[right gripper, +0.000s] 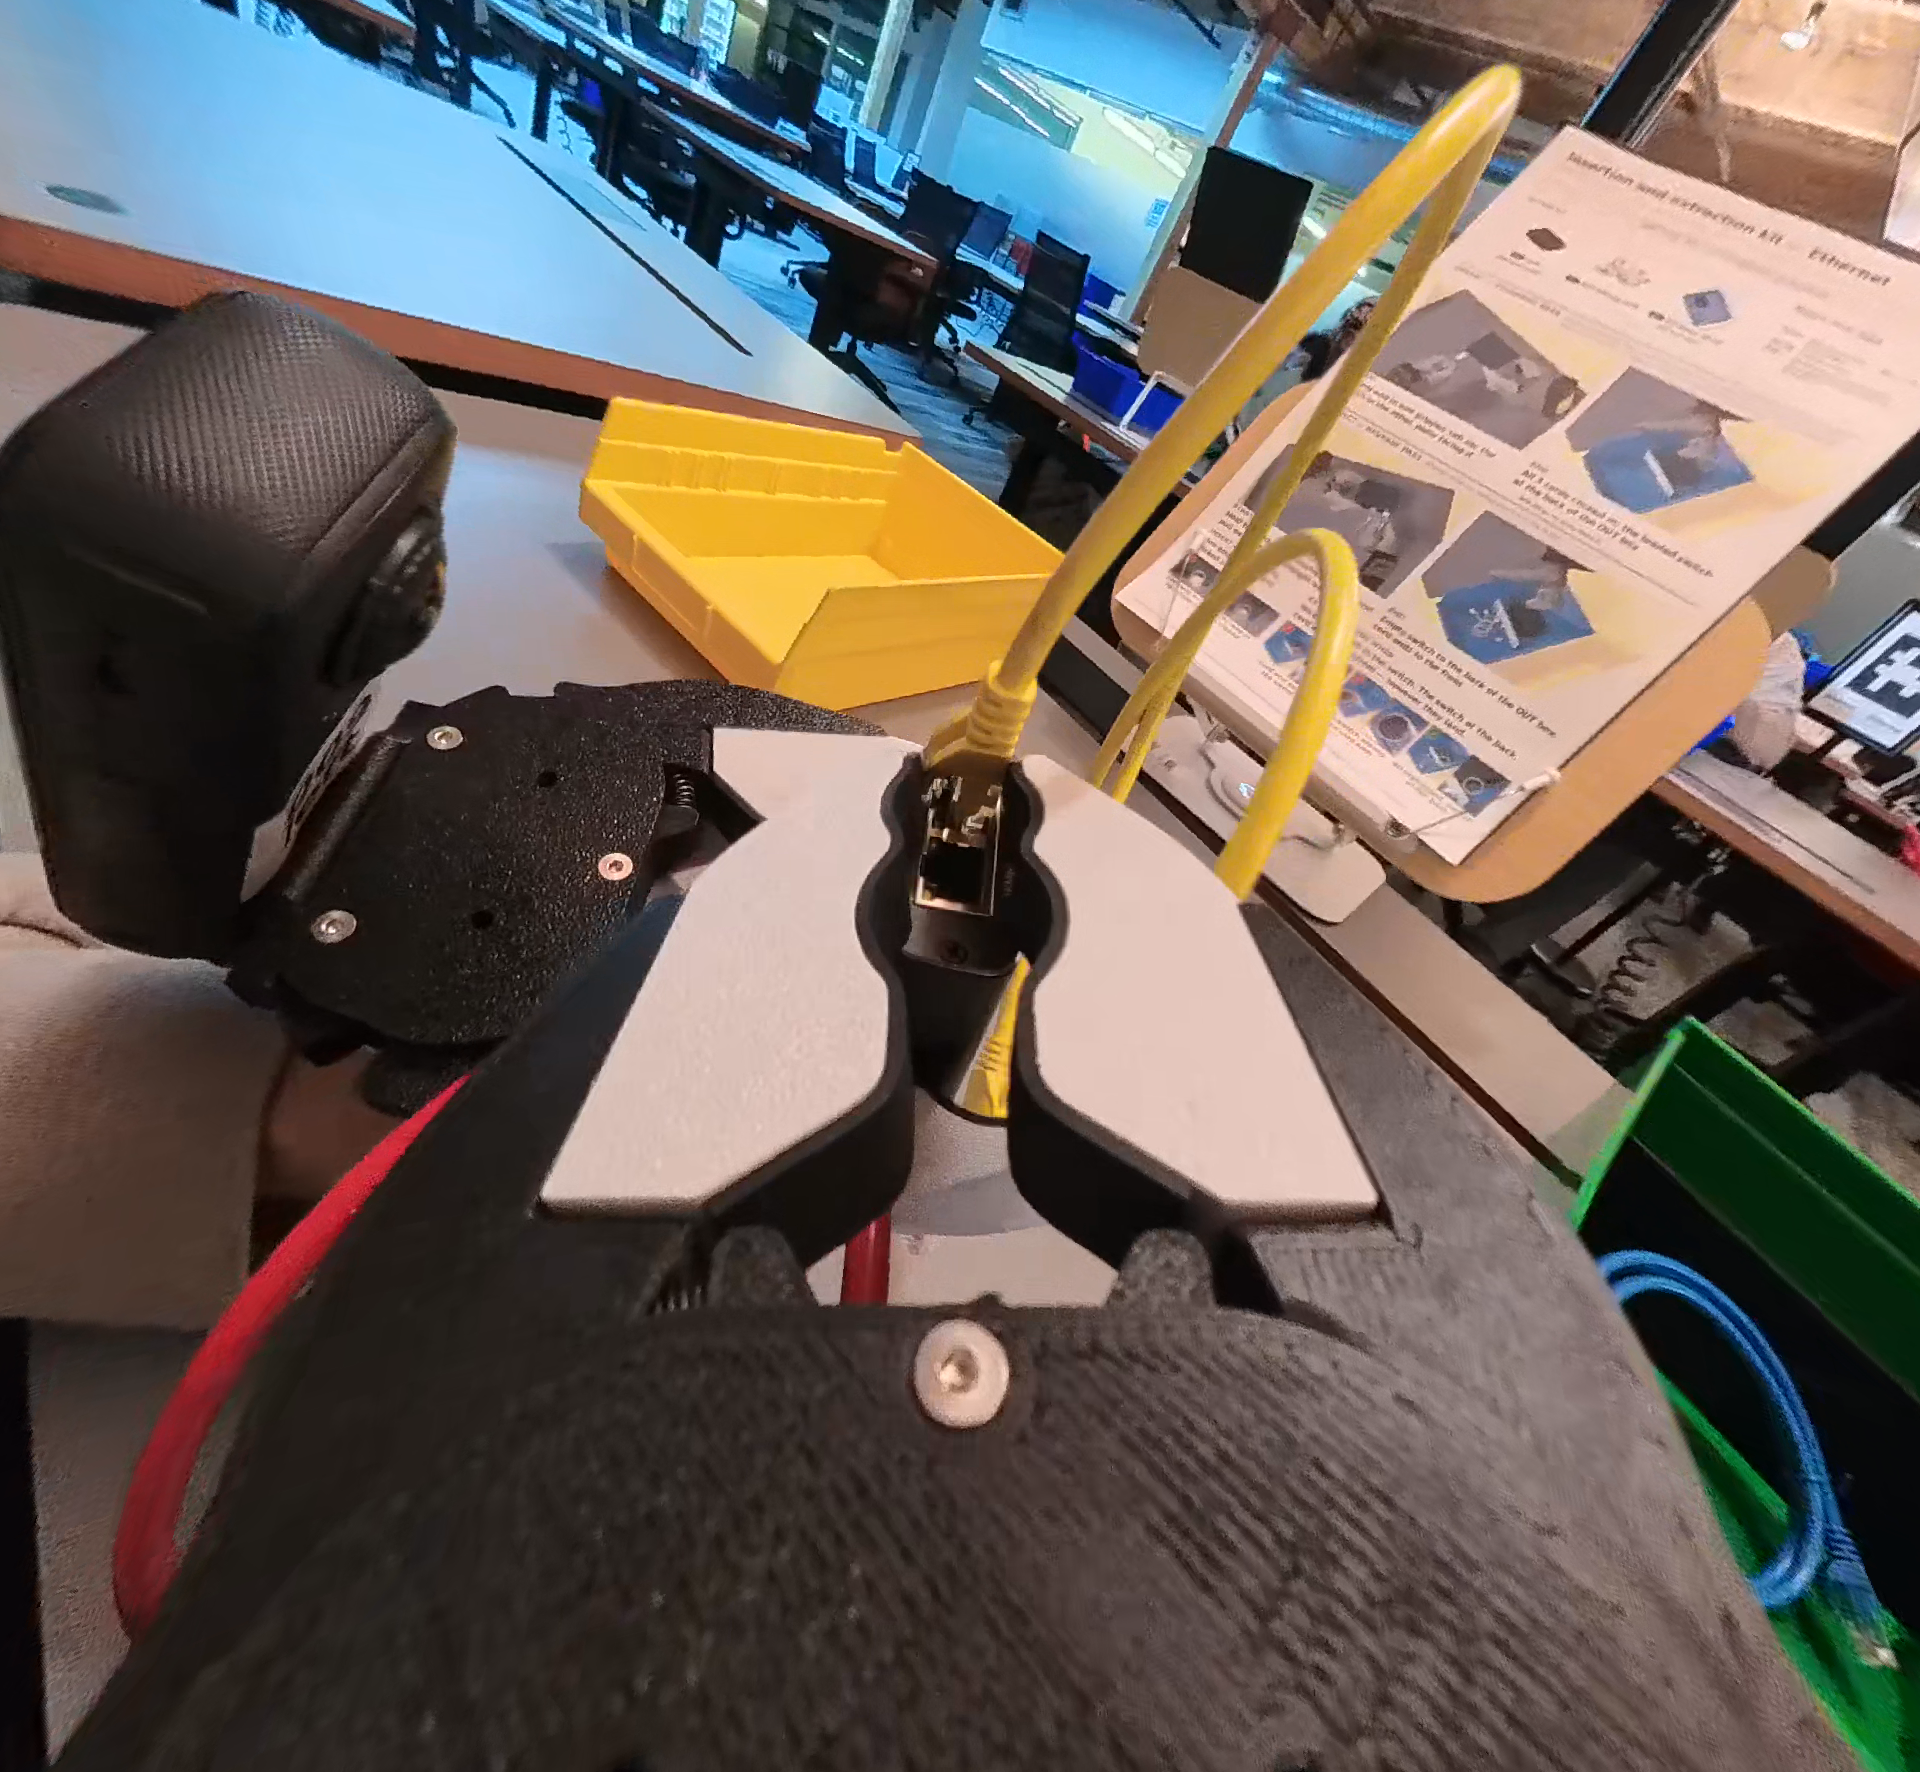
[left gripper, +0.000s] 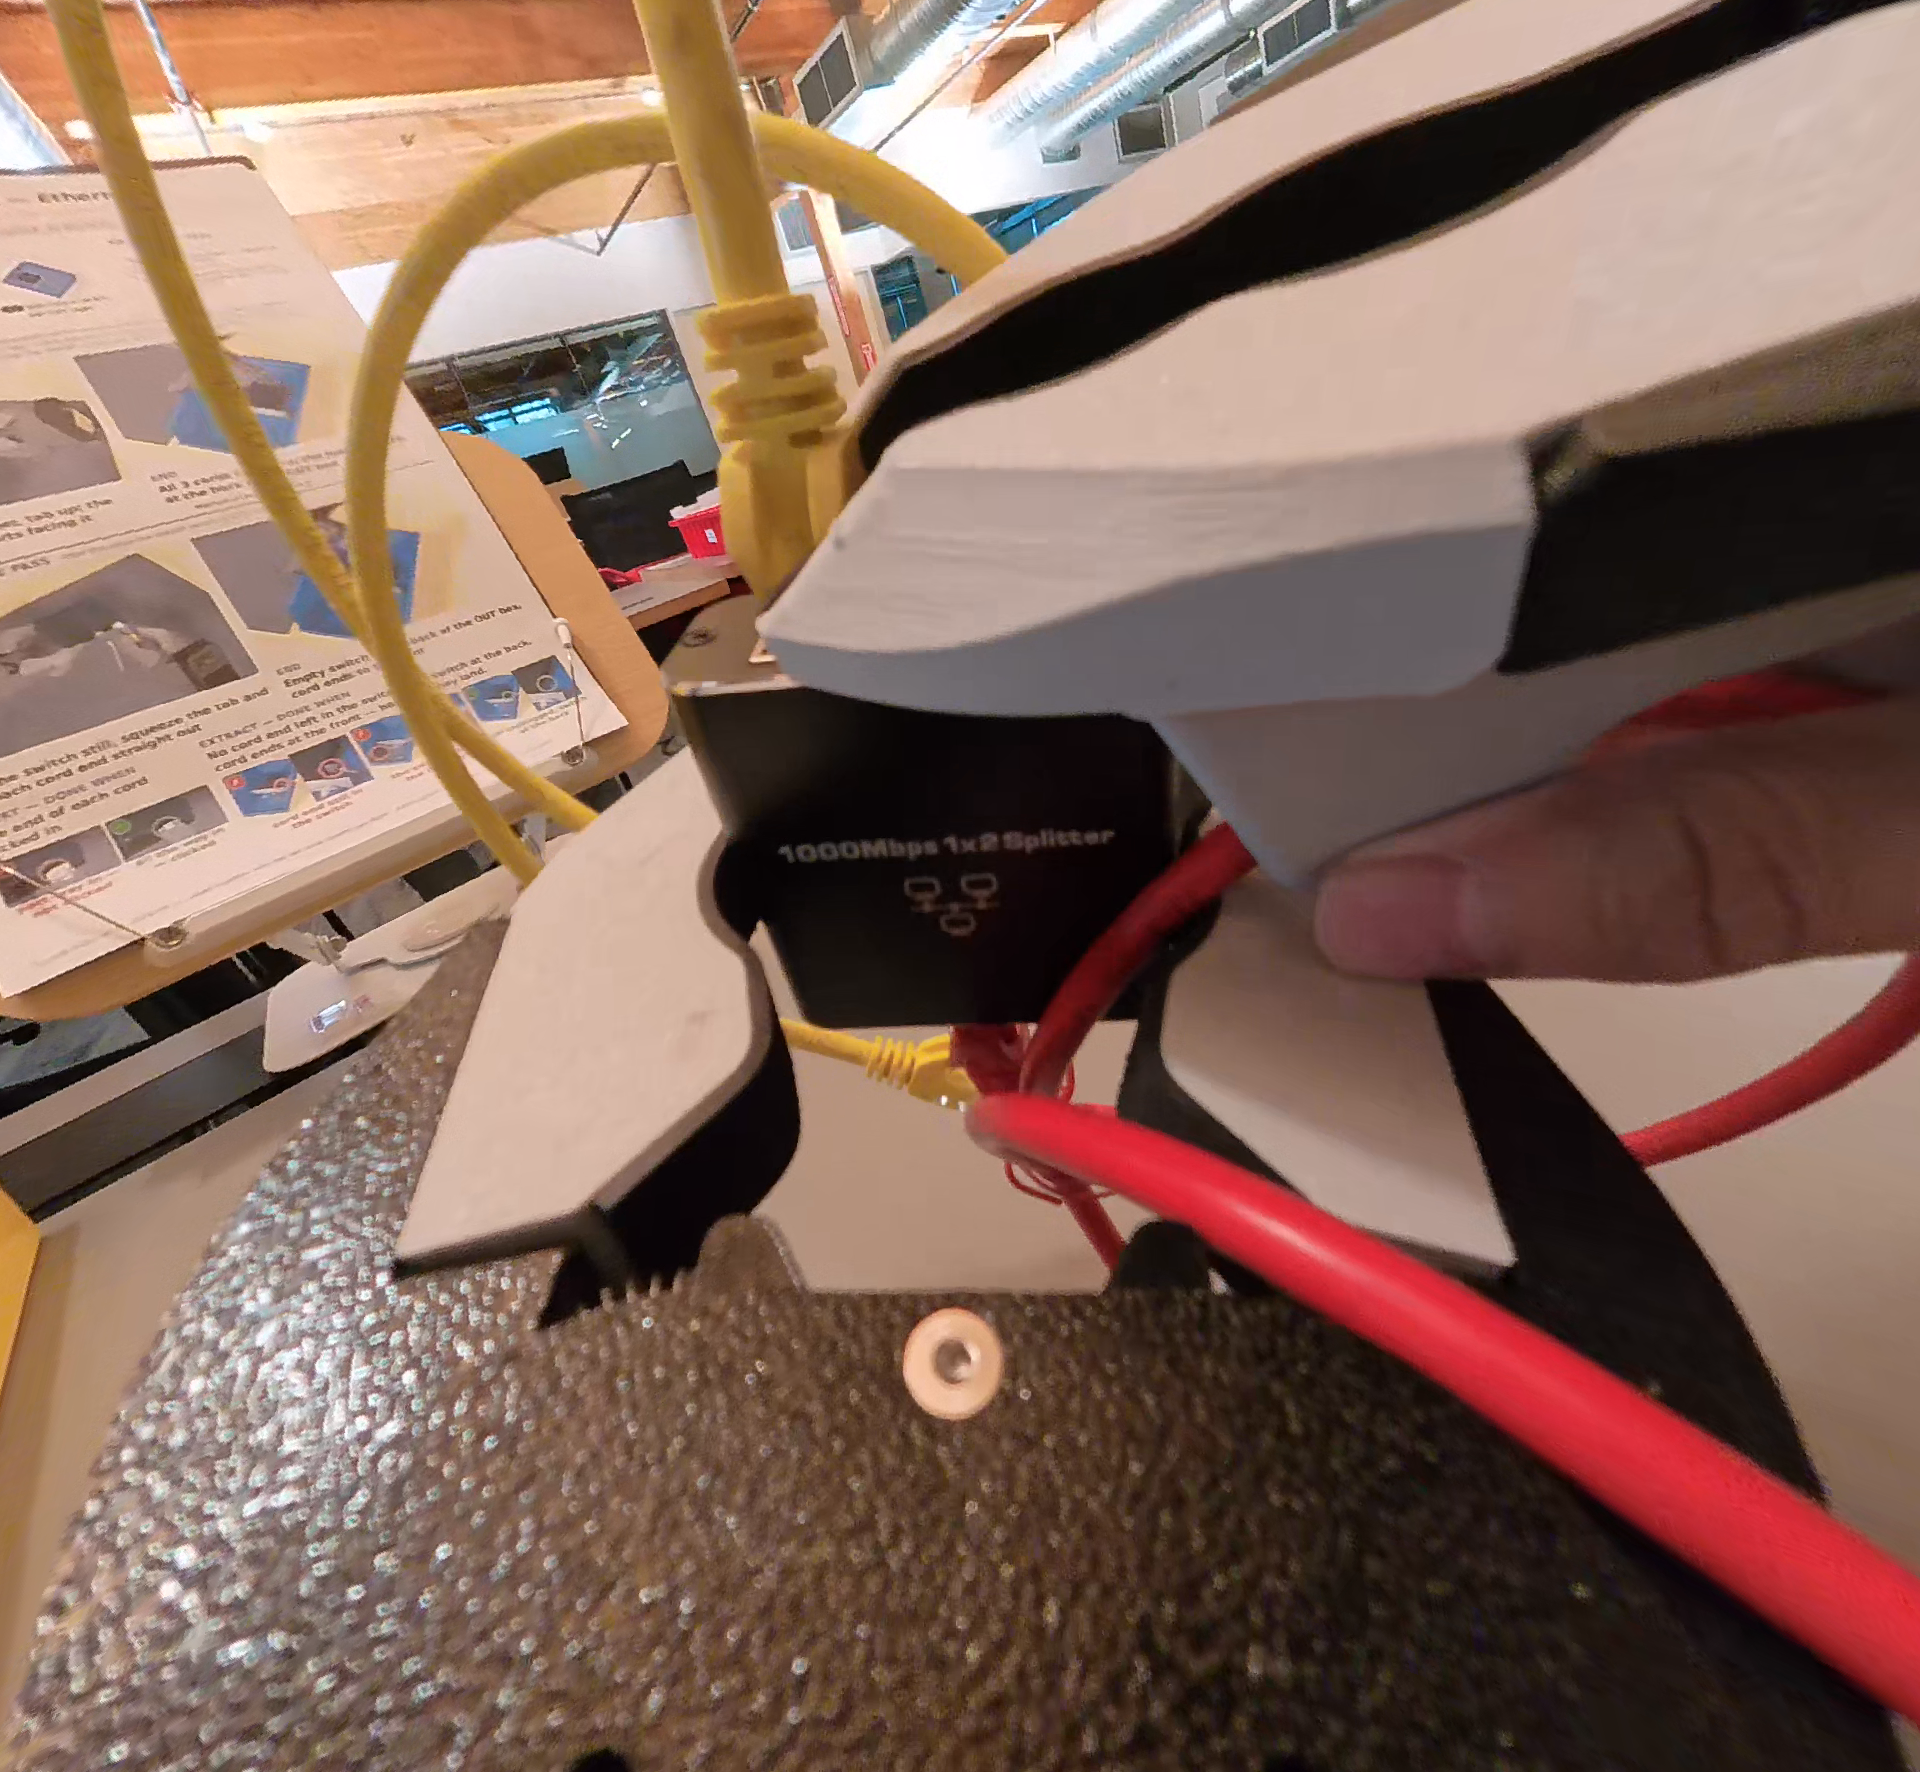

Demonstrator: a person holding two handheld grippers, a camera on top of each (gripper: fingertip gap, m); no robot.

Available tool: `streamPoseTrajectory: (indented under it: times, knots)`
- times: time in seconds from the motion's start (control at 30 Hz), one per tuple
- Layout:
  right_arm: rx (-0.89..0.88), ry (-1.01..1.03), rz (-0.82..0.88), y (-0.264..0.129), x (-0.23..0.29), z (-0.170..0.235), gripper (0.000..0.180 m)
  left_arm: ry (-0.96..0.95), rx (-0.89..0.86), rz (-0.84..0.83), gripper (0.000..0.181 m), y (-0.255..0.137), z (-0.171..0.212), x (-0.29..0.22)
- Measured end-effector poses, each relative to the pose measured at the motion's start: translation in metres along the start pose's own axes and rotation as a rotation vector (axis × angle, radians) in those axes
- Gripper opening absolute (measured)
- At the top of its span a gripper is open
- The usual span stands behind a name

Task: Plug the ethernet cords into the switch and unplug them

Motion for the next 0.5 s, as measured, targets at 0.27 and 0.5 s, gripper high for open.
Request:
streamPoseTrajectory:
  times: [0.27, 0.5]
  knots:
    - [0.002, -0.024, 0.008, 0.0004, 0.0021, -0.0002, 0.015, -0.004, 0.001, -0.005, 0.076, -0.0007, 0.0005, 0.0004]
    - [-0.032, 0.036, -0.015, -0.0007, -0.0015, 0.002, 0.014, -0.001, -0.001, 0.005, 0.076, -0.0003, -0.0003, 0.0006]
Point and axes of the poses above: each gripper's, where its closed fingertips meet, y out along the fingers, z out of its underside, x = y × z across the jaws, the point moved 10 cm from there along -y, back along the fingers, and after that the axes turned 5 degrees about -x, right-handed, at the moved point
